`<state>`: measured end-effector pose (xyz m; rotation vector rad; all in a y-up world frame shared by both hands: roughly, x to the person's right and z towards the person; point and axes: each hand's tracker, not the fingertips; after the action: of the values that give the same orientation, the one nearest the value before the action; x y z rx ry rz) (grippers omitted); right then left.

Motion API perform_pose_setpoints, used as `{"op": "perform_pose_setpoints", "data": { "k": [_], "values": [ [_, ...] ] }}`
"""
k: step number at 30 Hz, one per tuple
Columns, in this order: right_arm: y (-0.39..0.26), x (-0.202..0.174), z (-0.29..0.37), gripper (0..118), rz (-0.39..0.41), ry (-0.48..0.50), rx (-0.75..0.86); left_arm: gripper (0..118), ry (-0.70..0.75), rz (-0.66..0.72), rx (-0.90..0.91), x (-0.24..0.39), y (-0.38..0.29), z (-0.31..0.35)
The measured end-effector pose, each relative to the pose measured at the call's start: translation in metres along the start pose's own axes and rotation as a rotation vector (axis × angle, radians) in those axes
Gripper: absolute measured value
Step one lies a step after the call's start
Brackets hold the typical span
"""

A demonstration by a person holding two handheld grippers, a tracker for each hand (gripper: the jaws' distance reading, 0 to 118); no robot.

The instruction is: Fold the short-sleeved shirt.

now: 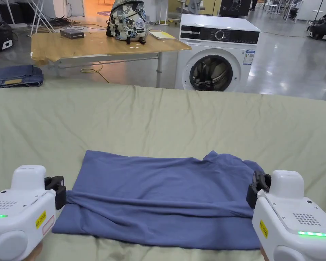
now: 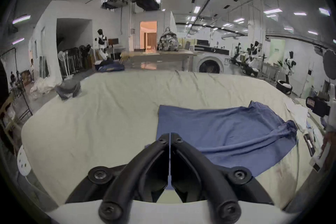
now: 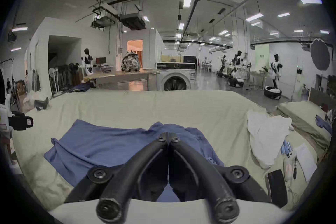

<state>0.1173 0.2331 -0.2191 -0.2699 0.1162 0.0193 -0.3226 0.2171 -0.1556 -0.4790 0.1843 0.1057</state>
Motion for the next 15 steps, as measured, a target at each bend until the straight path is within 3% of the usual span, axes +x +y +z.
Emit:
{"op": "perform_pose_setpoints", "data": {
  "k": [8, 9, 12, 15],
  "values": [
    [-0.010, 0.007, 0.006, 0, 0.017, 0.008, -0.041, 0, -0.131, 0.079, -0.421, -0.042, -0.009, -0.054],
    [-0.011, 0.008, 0.006, 0, 0.016, 0.006, -0.046, 5, -0.121, 0.073, -0.453, -0.044, -0.011, -0.061],
    [-0.015, 0.014, 0.005, 0, 0.009, -0.002, -0.068, 55, -0.087, 0.052, -0.533, -0.045, -0.016, -0.077],
    [-0.021, 0.017, 0.003, 0, 0.027, -0.017, -0.085, 62, -0.076, 0.086, -0.584, -0.045, -0.023, -0.092]
  ]
}}
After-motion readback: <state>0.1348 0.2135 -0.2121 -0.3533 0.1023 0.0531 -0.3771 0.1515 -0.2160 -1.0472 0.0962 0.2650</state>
